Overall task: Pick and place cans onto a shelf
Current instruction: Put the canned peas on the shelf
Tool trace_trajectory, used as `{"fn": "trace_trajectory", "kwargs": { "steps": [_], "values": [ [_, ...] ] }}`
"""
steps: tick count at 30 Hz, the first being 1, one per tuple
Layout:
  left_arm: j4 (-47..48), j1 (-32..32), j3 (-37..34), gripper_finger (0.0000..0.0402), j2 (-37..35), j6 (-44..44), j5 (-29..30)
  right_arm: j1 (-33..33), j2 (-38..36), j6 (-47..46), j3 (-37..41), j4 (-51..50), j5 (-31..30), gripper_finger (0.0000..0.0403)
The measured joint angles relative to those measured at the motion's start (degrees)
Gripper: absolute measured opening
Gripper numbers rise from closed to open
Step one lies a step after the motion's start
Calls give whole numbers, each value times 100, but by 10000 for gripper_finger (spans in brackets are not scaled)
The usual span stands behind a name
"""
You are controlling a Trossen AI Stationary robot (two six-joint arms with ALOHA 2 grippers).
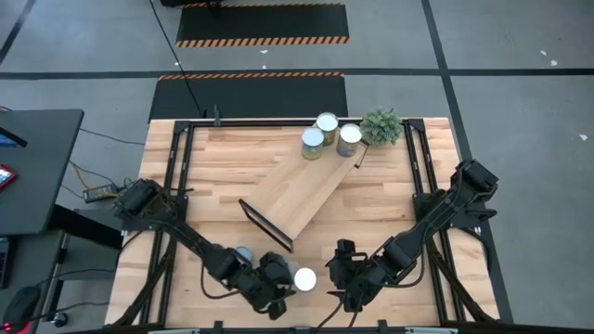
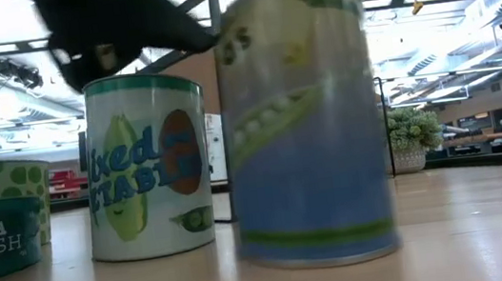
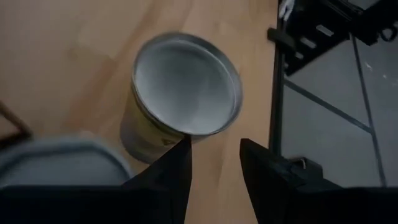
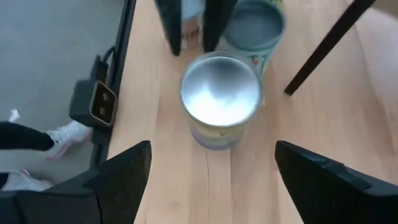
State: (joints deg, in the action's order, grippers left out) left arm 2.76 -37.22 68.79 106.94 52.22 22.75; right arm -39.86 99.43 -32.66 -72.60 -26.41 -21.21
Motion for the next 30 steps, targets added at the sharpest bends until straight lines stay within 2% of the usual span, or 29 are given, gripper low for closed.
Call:
{"fn": "trace_trajectory", "kwargs": {
  "steps": [4, 8, 13, 21, 30],
  "values": [
    [9, 144, 0, 141, -2, -84, 53, -20, 259, 261, 7, 3, 28, 349],
    [-194, 174, -2, 141, -1, -148, -131, 5, 276, 176, 7, -39, -50, 350],
    [-352, 94, -2, 141, -3, -450, -254, 160, 313, 558, 4, 16, -132, 358],
    [-456, 103, -2, 141, -4, -319, -316, 427, 605, 1066, 0, 83, 672, 397],
    [-432, 60, -2, 141, -17, -294, -448, 738, 806, 1802, 3, 691, 841, 399]
  ]
}}
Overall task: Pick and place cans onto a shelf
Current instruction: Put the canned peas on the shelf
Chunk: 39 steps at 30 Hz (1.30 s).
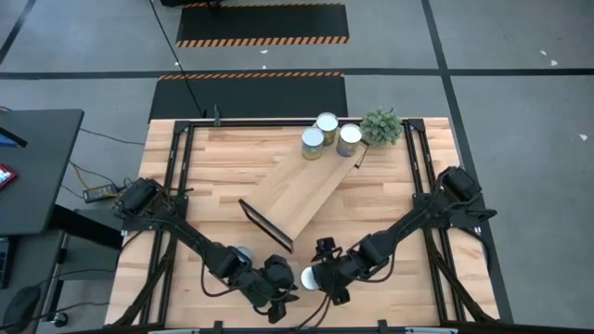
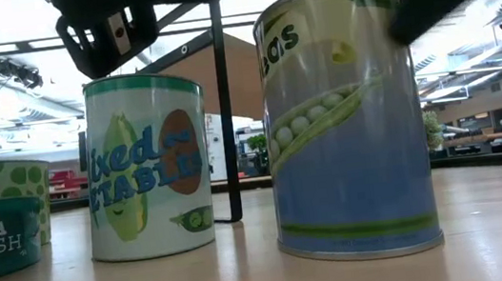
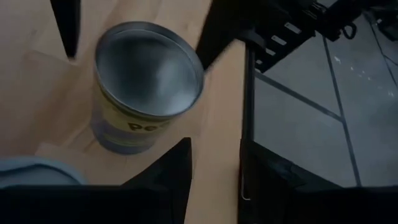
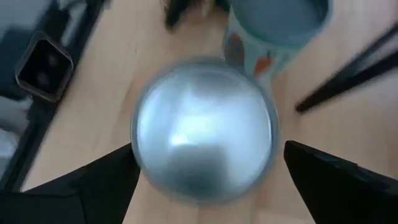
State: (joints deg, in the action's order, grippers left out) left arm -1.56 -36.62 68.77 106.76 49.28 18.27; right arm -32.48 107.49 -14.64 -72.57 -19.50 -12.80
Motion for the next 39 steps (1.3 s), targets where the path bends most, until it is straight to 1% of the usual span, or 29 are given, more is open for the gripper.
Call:
{"fn": "trace_trajectory", "kwargs": {
  "steps": [4, 8, 11, 15, 19, 23, 33, 39],
  "values": [
    [11, 4, 0, 141, 6, -19, 148, 76, 67, 296, 1, 304, 197, 399],
    [19, 29, 0, 141, 6, -44, 321, 77, 128, 370, -3, 459, 233, 394],
    [23, 46, 0, 141, 6, -46, 332, 56, 172, 236, -1, 430, 220, 375],
    [32, 45, 0, 141, 6, -96, 321, 58, 191, -22, -1, 433, 212, 339],
    [205, 5, 2, 141, -42, -107, 183, 60, 202, -258, -3, 447, 162, 313],
    [499, -40, 4, 141, -203, -111, -32, 60, 172, -389, -3, 395, 158, 311],
    [1757, -120, 2, 141, -897, -310, -128, 58, -280, -1089, -1, -186, -121, 315],
    [2265, -147, 2, 141, -1390, -945, -143, 72, -750, -1811, -1, -629, -720, 314]
  ]
}}
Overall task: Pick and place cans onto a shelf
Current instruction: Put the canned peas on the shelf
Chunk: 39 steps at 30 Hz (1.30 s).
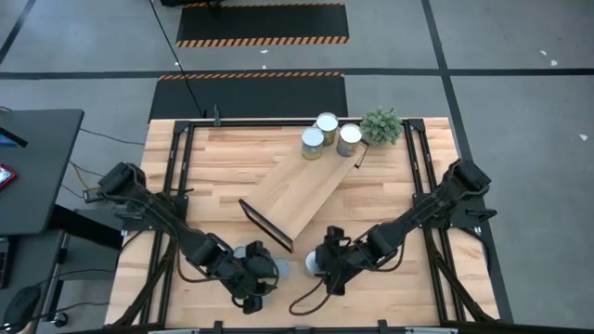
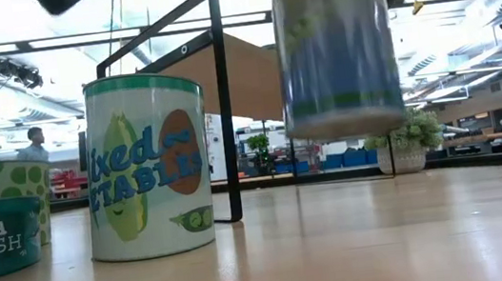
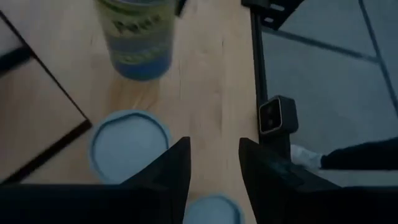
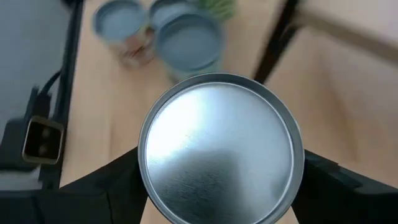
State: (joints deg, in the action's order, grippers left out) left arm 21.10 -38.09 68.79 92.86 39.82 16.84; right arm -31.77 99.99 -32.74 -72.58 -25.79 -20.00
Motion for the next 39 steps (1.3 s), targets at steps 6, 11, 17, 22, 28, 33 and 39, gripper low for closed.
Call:
{"fn": "trace_trajectory", "kwargs": {
  "steps": [6, 11, 17, 22, 28, 33, 39],
  "values": [
    [768, 0, 0, 141, -516, -567, 11, 123, -573, -942, 0, -742, -681, 314],
    [1430, 2, 0, 141, -866, -1156, 200, 249, -1044, -1615, 0, -1357, -1205, 314],
    [1983, 4, -2, 141, -1299, -1737, 491, 474, -1506, -2121, 0, -1947, -1317, 314],
    [2281, 115, -25, 141, -1735, -2279, 893, 644, -1817, -2145, 0, -2278, -1317, 314],
    [2392, 613, -305, 141, -2391, -2656, 933, 1014, -2164, -1925, -2, -2395, -1641, 314],
    [2322, 1009, -366, 141, -2778, -2843, 937, 1475, -2341, -1793, -9, -2377, -2129, 314],
    [2248, 1438, -367, 141, -2859, -3297, 924, 2134, -2218, -1448, -9, -2410, -2210, 316]
  ]
}}
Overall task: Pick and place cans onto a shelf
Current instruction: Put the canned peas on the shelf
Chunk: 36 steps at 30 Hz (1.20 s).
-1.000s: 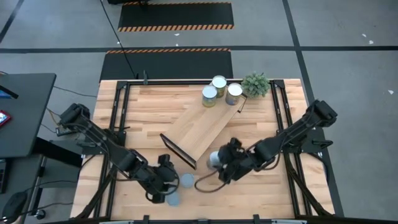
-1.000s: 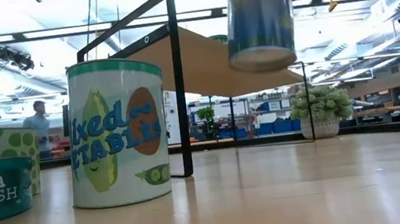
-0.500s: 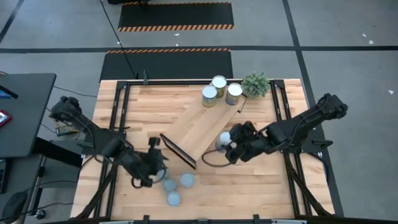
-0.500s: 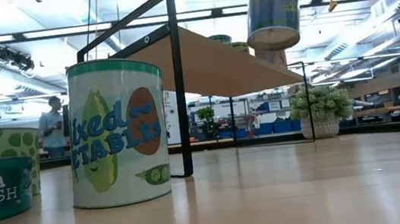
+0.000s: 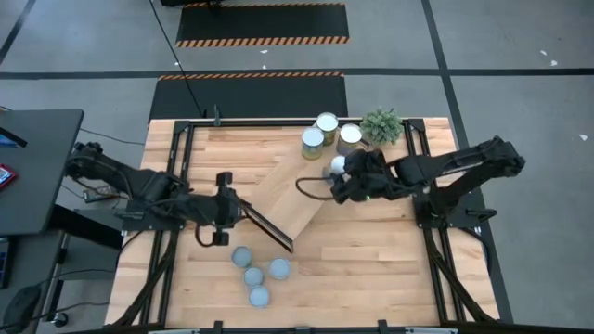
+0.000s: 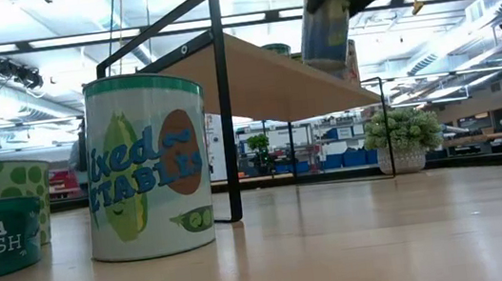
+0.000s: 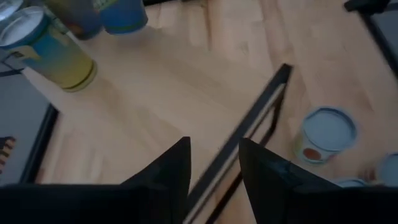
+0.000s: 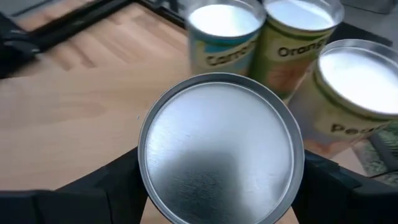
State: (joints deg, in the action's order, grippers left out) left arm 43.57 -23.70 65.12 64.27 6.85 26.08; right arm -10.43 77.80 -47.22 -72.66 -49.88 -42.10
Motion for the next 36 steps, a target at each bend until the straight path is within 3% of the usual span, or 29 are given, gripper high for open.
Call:
{"fn": "trace_trajectory", "kwargs": {
  "steps": [14, 19, 29, 36],
  "values": [
    [-92, 325, 0, 141, 2, -129, -240, 911, 253, 339, 0, 163, 559, 317],
    [-177, 324, 0, 141, 2, -126, -239, 1027, 331, 387, -9, 212, 647, 325],
    [-177, 321, 0, 141, 4, -108, -345, 1094, 341, 500, 2, 187, 746, 382],
    [-177, 321, 0, 141, 4, -105, -345, 1061, 321, 544, 2, 188, 745, 384]
  ]
}}
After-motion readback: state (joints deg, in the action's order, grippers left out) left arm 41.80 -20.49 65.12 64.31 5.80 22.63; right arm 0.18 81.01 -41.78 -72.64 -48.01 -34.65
